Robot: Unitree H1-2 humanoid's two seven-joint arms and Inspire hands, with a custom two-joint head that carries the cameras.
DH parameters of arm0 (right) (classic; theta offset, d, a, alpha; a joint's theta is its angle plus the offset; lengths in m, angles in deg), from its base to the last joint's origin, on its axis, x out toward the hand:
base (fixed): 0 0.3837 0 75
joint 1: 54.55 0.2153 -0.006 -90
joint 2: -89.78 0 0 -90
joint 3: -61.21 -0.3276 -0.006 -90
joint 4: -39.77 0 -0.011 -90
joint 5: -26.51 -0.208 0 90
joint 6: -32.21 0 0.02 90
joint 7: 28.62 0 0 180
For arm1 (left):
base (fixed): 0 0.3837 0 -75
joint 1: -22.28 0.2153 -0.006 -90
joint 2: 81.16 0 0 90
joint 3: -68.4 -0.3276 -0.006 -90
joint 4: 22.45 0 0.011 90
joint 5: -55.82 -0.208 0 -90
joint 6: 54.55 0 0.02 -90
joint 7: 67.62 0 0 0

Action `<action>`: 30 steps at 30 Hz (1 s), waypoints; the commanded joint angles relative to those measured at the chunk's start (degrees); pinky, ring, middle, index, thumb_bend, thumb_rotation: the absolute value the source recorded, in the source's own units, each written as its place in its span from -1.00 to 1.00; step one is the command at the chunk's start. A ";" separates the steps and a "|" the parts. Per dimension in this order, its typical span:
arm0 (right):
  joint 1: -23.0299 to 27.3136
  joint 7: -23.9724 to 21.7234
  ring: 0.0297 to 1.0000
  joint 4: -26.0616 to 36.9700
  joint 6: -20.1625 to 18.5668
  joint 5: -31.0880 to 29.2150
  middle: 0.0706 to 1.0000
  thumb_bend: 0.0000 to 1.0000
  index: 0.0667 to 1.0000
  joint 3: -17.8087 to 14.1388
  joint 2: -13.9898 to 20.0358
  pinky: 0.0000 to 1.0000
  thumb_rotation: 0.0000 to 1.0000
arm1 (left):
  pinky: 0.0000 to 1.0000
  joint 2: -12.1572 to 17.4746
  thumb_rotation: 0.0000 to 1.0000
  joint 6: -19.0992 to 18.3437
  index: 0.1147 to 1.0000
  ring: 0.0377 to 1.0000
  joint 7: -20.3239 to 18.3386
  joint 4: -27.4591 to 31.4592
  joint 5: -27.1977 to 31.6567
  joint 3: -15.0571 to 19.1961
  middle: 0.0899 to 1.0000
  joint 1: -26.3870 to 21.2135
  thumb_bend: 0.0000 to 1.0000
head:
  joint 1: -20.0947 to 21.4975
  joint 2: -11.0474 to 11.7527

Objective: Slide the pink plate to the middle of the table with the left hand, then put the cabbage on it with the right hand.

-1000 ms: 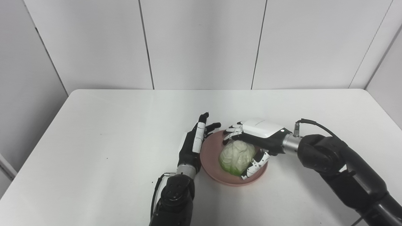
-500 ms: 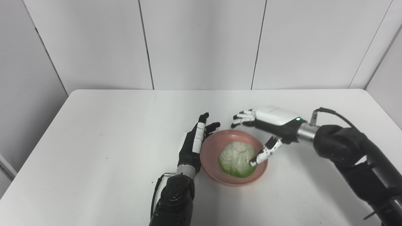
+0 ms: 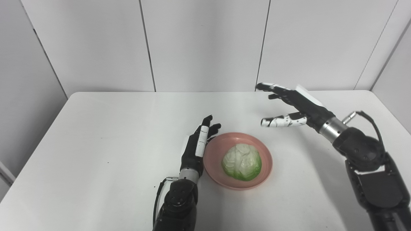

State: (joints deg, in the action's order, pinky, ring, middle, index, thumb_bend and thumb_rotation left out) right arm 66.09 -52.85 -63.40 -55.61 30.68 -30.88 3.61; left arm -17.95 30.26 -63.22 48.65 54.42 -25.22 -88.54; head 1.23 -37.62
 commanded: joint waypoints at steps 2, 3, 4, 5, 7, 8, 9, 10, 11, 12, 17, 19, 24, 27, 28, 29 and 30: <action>-0.82 5.98 0.62 -0.27 -4.47 -6.21 0.66 0.99 0.65 -4.55 -4.61 0.51 0.40 | 0.63 1.18 1.00 1.91 0.76 0.77 2.03 -1.87 -1.92 0.34 0.71 -0.53 0.91 | -0.06 0.03; -1.60 7.12 0.62 -0.72 -5.66 -8.12 0.67 0.99 0.66 -5.85 -6.23 0.53 0.47 | 0.60 1.33 1.00 3.44 0.75 0.76 2.68 -2.56 -2.71 0.22 0.72 -0.70 0.91 | -0.27 0.02; -2.30 7.86 0.63 -1.20 -6.24 -9.81 0.69 0.97 0.69 -6.82 -7.55 0.54 0.55 | 0.59 1.49 1.00 5.38 0.75 0.76 3.56 -3.53 -3.79 0.04 0.76 -0.86 0.92 | -0.27 0.02; -2.92 8.64 0.65 -1.50 -7.12 -11.24 0.72 0.91 0.73 -7.69 -8.76 0.58 0.66 | 0.55 1.60 0.99 7.48 0.77 0.76 4.51 -4.66 -4.74 -0.08 0.80 -1.03 0.93 | -0.21 -0.04; -3.91 9.77 0.68 -2.01 -8.85 -14.36 0.76 0.88 0.76 -9.23 -10.91 0.63 0.74 | 0.56 1.44 0.97 11.62 0.78 0.77 6.72 -6.92 -6.22 0.06 0.84 -1.25 0.95 | -0.09 -0.05; -4.36 10.40 0.72 -2.09 -9.48 -15.31 0.80 0.85 0.80 -9.60 -11.76 0.67 0.79 | 0.61 1.27 0.94 13.38 0.78 0.79 7.76 -7.87 -6.76 0.18 0.86 -1.31 0.94 | -0.09 -0.05; -4.95 11.19 0.76 -2.27 -9.63 -15.82 0.84 0.86 0.84 -9.77 -12.69 0.71 0.82 | 0.64 1.06 0.92 15.29 0.79 0.80 9.36 -9.09 -7.76 0.25 0.87 -1.38 0.92 | 0.04 -0.02; -5.32 11.75 0.81 -2.36 -9.68 -16.03 0.86 0.86 0.87 -9.79 -13.24 0.76 0.86 | 0.64 0.93 0.92 16.55 0.83 0.81 10.46 -9.94 -8.45 0.27 0.87 -1.44 0.85 | 0.04 -0.02; -5.91 12.32 0.84 -2.52 -9.69 -16.60 0.88 0.86 0.89 -9.89 -13.99 0.80 0.88 | 0.69 0.88 0.93 18.78 0.86 0.84 11.82 -11.41 -9.23 0.22 0.90 -1.67 0.77 | 0.04 -0.02; -6.27 12.67 0.86 -2.70 -9.63 -17.03 0.89 0.87 0.89 -9.91 -14.41 0.84 0.88 | 0.77 0.89 0.94 20.34 0.89 0.88 12.75 -12.50 -9.68 0.15 0.93 -1.88 0.68 | 0.17 0.06; -7.95 14.92 0.93 -3.04 -9.01 -16.37 0.93 0.84 0.92 -8.43 -15.76 0.97 0.93 | 0.99 1.05 0.99 23.38 0.99 1.00 14.78 -15.91 -9.68 0.19 1.00 -2.71 0.48 | 2.51 0.16; -8.60 16.15 0.96 -3.49 -8.44 -15.19 0.94 0.81 0.93 -7.43 -16.31 1.00 0.94 | 0.98 1.17 1.00 22.40 1.00 0.98 15.01 -15.63 -9.63 0.26 0.99 -2.66 0.48 | 3.52 0.20; -9.45 18.01 1.00 -4.69 -6.98 -14.00 0.94 0.82 0.91 -6.05 -17.11 1.00 1.00 | 0.99 1.58 1.00 21.99 1.00 1.00 13.81 -15.47 -8.36 0.60 1.00 -2.78 0.47 | 4.07 0.21; -9.86 18.46 1.00 -4.93 -6.67 -13.21 0.95 0.80 0.90 -5.13 -17.01 1.00 1.00 | 1.00 1.71 1.00 22.19 1.00 1.00 13.16 -16.04 -7.87 0.82 1.00 -3.11 0.45 | 3.79 0.19; -10.00 18.42 1.00 -5.00 -6.69 -13.27 0.97 0.80 0.90 -4.97 -17.02 1.00 1.00 | 1.00 1.69 1.00 22.25 1.00 1.00 12.97 -16.33 -7.62 0.98 1.00 -3.25 0.44 | 3.78 0.22; -10.13 18.33 1.00 -5.07 -6.67 -13.41 0.98 0.81 0.91 -4.85 -17.06 1.00 1.00 | 1.00 1.60 1.00 22.14 1.00 1.00 12.93 -16.54 -7.36 1.21 1.00 -3.38 0.44 | 3.78 0.21; -10.24 18.21 1.00 -5.15 -6.57 -13.59 0.99 0.81 0.91 -4.75 -17.12 1.00 1.00 | 1.00 1.52 0.99 21.94 1.00 1.00 12.97 -16.71 -7.08 1.44 1.00 -3.52 0.44 | 3.78 0.18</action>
State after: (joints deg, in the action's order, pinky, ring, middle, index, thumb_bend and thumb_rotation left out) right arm 56.75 -34.42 -67.57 -61.70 17.36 -36.20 -13.06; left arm -17.34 52.06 -50.16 34.24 47.01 -24.27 -93.50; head 5.01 -37.44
